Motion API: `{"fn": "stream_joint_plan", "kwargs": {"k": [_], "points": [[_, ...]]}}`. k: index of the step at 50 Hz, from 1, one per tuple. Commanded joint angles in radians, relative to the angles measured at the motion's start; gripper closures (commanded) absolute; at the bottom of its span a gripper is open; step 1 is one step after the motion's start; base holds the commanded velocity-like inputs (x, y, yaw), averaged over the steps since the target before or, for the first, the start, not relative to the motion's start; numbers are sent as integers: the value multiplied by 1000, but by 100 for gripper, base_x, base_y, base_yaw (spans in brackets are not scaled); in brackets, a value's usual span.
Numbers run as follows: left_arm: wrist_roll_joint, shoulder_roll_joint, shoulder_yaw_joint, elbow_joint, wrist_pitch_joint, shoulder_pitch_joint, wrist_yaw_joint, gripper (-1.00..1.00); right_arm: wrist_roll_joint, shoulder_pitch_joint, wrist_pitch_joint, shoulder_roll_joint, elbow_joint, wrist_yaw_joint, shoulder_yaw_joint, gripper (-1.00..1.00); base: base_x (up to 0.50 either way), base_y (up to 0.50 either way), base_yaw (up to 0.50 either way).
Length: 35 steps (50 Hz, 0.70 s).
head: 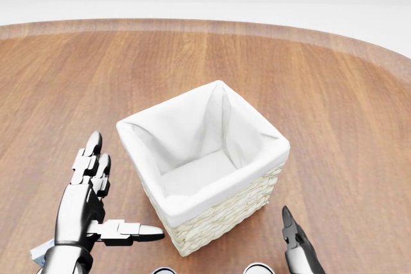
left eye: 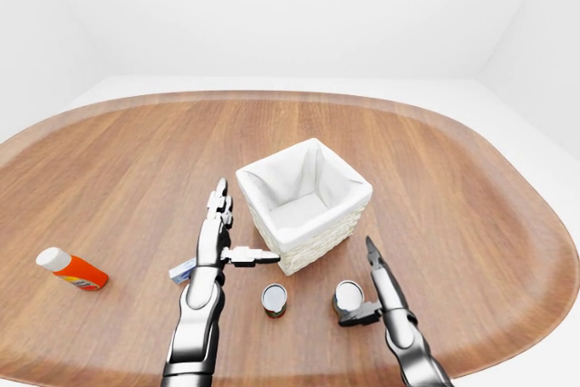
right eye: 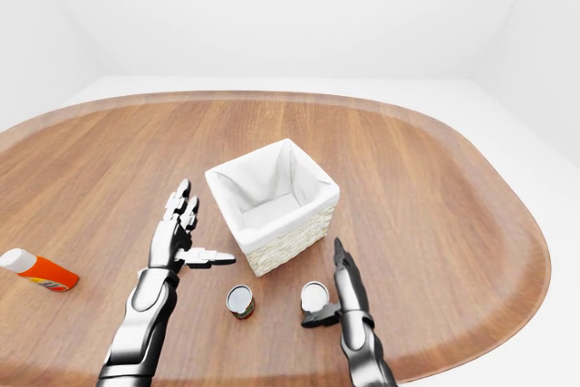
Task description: Pick up the alphabet soup and the cream cheese box, and put them in the basket.
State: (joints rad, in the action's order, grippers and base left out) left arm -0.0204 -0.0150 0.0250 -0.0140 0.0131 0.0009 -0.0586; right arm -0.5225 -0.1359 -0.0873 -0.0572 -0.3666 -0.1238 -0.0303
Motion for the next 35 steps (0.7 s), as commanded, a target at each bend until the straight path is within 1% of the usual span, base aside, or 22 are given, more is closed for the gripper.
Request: {"fn": "stream_joint_plan", "kwargs": {"k": [1, 3, 6, 9, 12, 18, 20, 21, 22, 23, 27, 35], "points": [[-2, 0, -1, 2, -2, 0, -5, -100, -34, 79, 0, -9, -210, -87, -18, -100, 0, 0, 0], [-2, 1, -1, -1, 1, 0, -5, -100, -34, 88, 0, -11, -229, -93, -17, -100, 0, 0, 0], [-2, 1, -1, 3, -1, 1, -5, -100, -36, 96, 0, -11, -249, -100, -19, -100, 0, 0, 0], [-3, 1, -1, -8, 9, 0, -5, -100, -41, 90, 0, -8, -242, -96, -25, -100, 0, 0, 0], [-4, 2, -2, 15, -9, 5, -3, -100, -47, 97, 0, -6, -249, -93, -27, -100, 0, 0, 0], [-8, 1, 1, 8, -4, 1, -5, -100, -52, 106, 0, -5, -275, -98, -33, -100, 0, 0, 0], [-7, 1, 0, 11, -6, 1, -5, -100, -53, 102, 0, -4, -270, -97, -36, -100, 0, 0, 0], [-7, 1, -1, 13, -7, 1, -5, -100, -56, 101, 0, -4, -265, -99, -37, -19, 0, 0, 0], [-8, 0, 0, 12, -7, 0, -6, -100, -56, 101, 0, -4, -266, -101, -37, 53, 0, 0, 0], [-8, 0, 0, 13, -9, 0, -5, -100, -58, 106, 0, -5, -277, -108, -37, 98, 0, 0, 0], [-7, 0, 0, 10, -6, 1, -6, -100, -66, 90, 0, -4, -260, -105, -44, 100, 0, 0, 0], [-5, 1, -2, 27, -14, 8, -6, -100, -60, 71, 0, -4, -231, -91, -43, 100, 0, 0, 0]]}}
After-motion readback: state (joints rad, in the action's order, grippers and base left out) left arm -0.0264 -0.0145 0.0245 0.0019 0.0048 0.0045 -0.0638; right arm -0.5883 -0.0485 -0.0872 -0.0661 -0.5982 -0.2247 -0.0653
